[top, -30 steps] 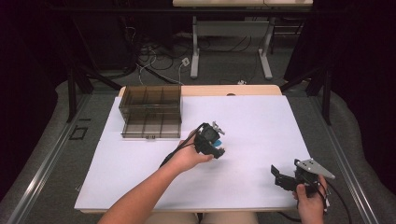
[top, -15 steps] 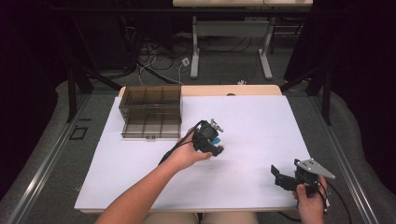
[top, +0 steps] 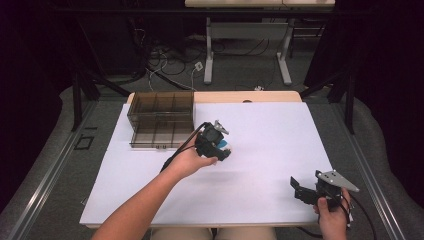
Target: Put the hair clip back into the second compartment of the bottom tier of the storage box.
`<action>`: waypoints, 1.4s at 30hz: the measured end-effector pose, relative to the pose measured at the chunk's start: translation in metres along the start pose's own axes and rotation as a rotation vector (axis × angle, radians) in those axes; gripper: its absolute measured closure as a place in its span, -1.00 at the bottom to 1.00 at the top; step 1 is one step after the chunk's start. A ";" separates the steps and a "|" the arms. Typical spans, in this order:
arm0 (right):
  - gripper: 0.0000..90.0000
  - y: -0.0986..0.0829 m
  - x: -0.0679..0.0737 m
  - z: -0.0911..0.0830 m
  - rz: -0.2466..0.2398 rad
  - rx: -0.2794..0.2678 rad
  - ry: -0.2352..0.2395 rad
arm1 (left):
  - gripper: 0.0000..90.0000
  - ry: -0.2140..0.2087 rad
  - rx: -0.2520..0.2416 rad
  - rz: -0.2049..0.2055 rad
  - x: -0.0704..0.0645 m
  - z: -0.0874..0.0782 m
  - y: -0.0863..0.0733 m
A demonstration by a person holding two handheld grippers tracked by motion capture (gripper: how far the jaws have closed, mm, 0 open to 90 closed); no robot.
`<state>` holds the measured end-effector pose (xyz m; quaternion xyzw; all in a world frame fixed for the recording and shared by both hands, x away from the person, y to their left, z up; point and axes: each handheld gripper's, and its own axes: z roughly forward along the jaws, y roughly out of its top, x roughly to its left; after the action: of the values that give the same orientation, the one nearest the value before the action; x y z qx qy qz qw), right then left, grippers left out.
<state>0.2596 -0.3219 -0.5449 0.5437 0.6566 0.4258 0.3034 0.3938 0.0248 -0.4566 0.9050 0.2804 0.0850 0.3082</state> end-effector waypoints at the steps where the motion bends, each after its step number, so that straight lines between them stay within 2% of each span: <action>1: -0.87 0.000 0.000 0.000 -0.003 0.009 -0.004 | 0.15 0.003 0.001 -0.003 0.002 -0.002 -0.001; 4: -0.87 0.000 0.000 0.000 -0.002 0.000 -0.001 | 0.16 0.010 -0.003 -0.016 0.007 -0.007 -0.006; 6: -0.87 0.000 0.000 0.000 -0.005 -0.002 -0.001 | 0.16 0.022 -0.005 -0.010 0.011 -0.010 -0.008; 10: -0.87 0.000 0.000 0.000 -0.007 0.002 -0.005 | 0.16 0.038 -0.008 -0.038 0.018 -0.015 -0.013; 23: -0.87 0.000 0.000 0.000 -0.003 0.000 0.000 | 0.16 0.083 0.004 -0.061 0.038 -0.024 -0.023; 31: -0.87 0.000 0.000 0.000 -0.004 0.006 -0.004 | 0.16 0.137 0.021 -0.059 0.051 -0.029 -0.030; 42: -0.87 0.000 0.001 0.000 -0.003 0.008 -0.003 | 0.16 0.209 0.061 -0.030 0.073 -0.037 -0.042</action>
<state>0.2592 -0.3207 -0.5453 0.5445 0.6586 0.4220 0.3029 0.4225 0.1121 -0.4540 0.8959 0.3270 0.1658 0.2510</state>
